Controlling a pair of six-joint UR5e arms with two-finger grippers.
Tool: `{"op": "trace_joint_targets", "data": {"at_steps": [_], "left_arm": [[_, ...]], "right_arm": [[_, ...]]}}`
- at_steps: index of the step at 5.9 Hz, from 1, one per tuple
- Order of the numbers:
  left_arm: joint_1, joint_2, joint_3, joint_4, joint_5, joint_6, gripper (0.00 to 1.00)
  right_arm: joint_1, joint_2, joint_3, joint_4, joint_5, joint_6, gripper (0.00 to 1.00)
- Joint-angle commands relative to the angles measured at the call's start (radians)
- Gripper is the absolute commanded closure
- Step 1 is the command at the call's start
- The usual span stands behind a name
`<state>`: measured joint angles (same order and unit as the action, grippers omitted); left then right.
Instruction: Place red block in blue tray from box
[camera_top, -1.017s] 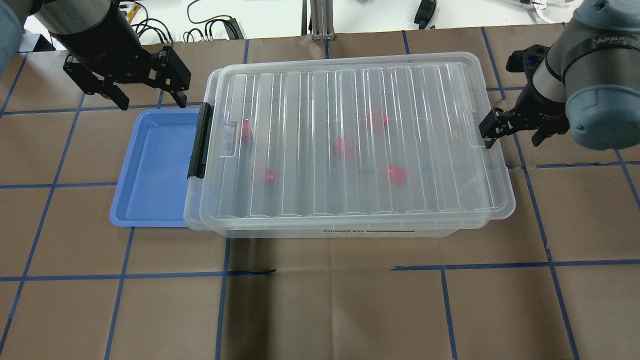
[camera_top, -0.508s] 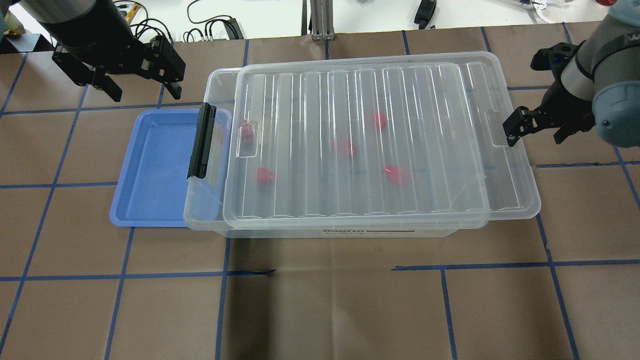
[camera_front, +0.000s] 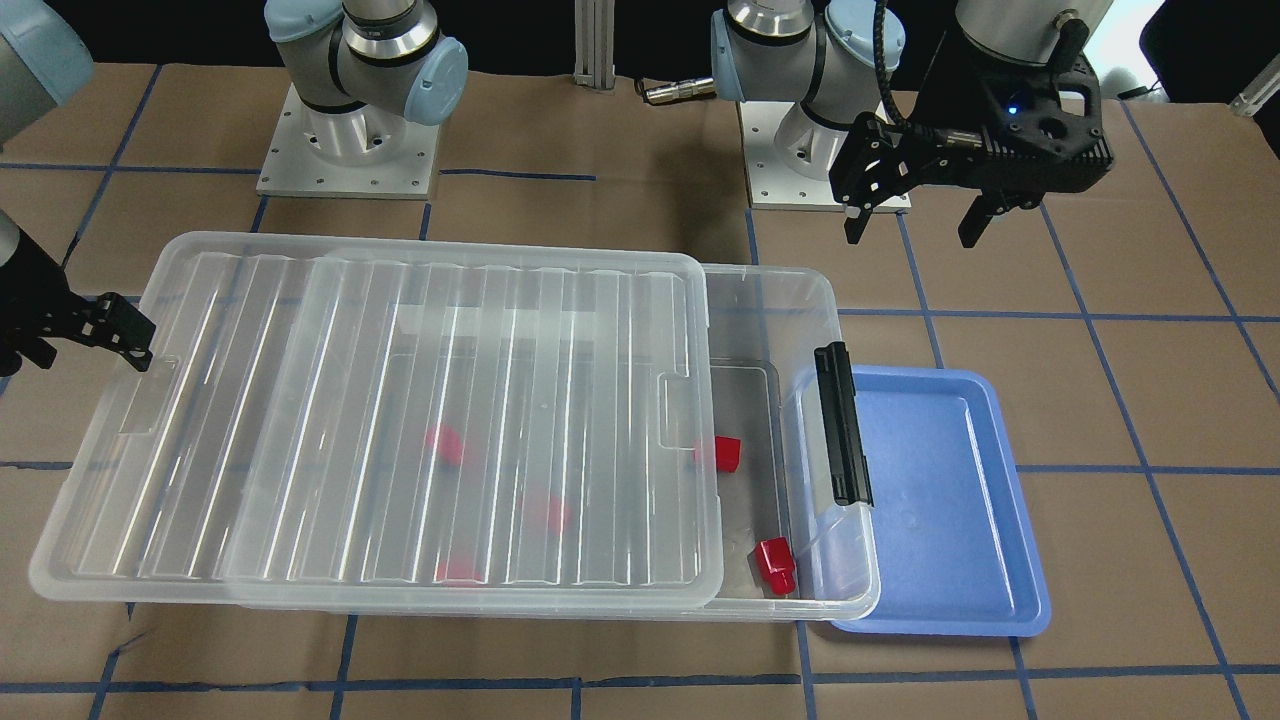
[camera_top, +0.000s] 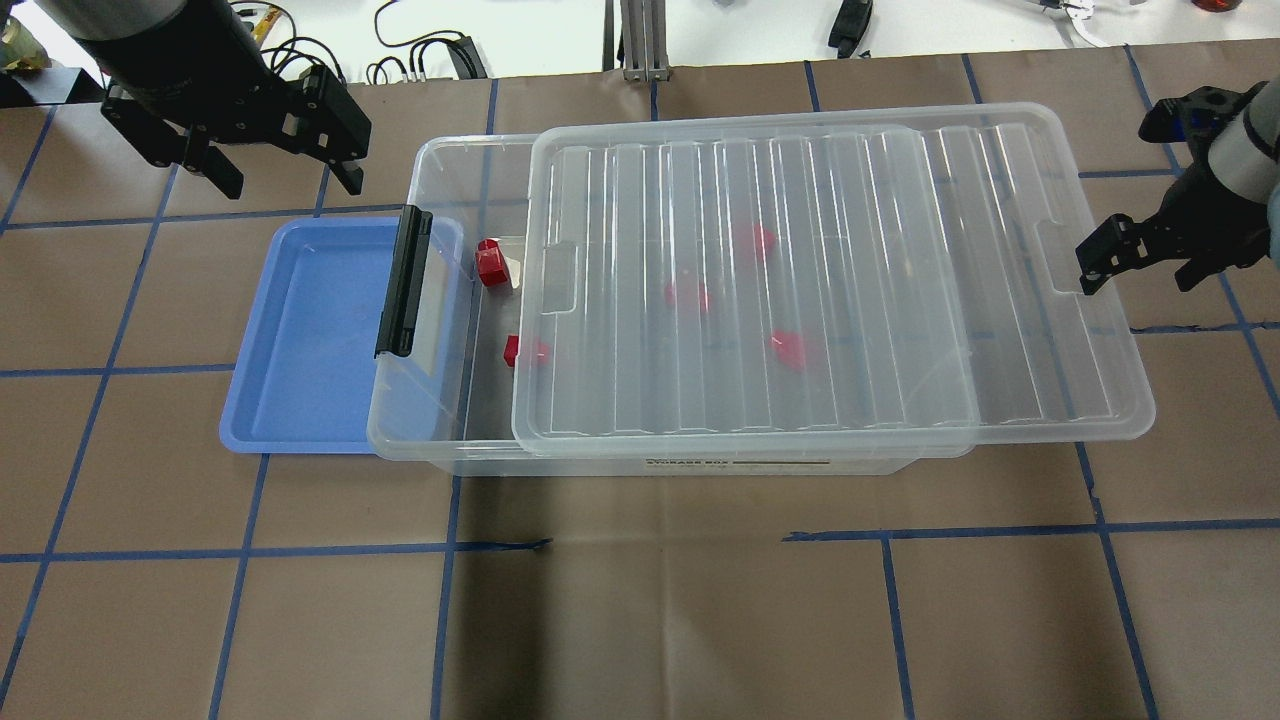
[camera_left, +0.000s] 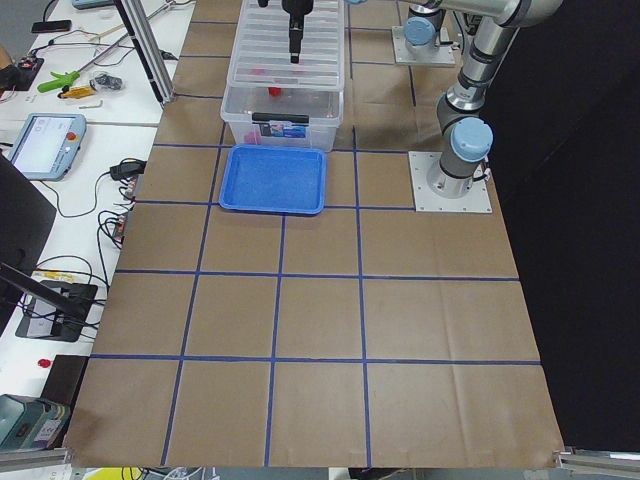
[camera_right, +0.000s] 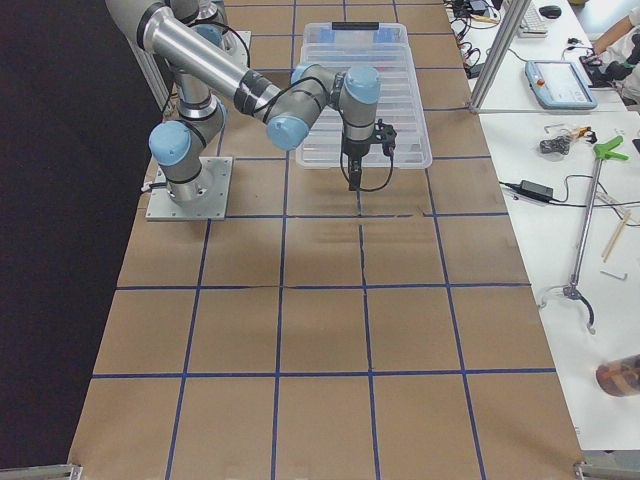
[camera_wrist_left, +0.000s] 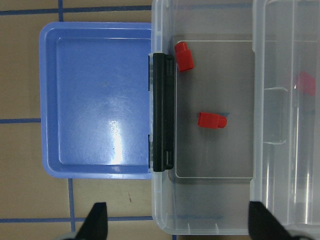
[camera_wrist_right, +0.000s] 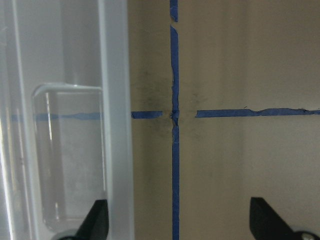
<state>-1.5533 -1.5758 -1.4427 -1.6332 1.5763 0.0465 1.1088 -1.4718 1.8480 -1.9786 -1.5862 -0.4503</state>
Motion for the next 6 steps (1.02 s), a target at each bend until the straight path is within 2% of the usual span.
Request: {"op": "trace_joint_targets", "data": {"at_steps": [1, 2, 5, 6], "left_arm": [[-0.007, 0.002, -0.028, 0.004, 0.002, 0.115, 0.03], [-0.007, 0.003, -0.042, 0.003, 0.001, 0.18, 0.02], [-0.011, -0.035, -0.084, 0.01, -0.016, 0.692, 0.02], [-0.016, -0.039, -0.094, 0.009, -0.015, 0.787, 0.02]], "right_arm": [[-0.055, 0.005, 0.0, -0.037, 0.0, -0.068, 0.0], [-0.079, 0.01, -0.004, -0.042, 0.0, -0.076, 0.0], [-0.161, 0.027, -0.006, -0.101, -0.002, -0.136, 0.0], [-0.188, 0.025, -0.006, -0.101, 0.0, -0.136, 0.0]]}}
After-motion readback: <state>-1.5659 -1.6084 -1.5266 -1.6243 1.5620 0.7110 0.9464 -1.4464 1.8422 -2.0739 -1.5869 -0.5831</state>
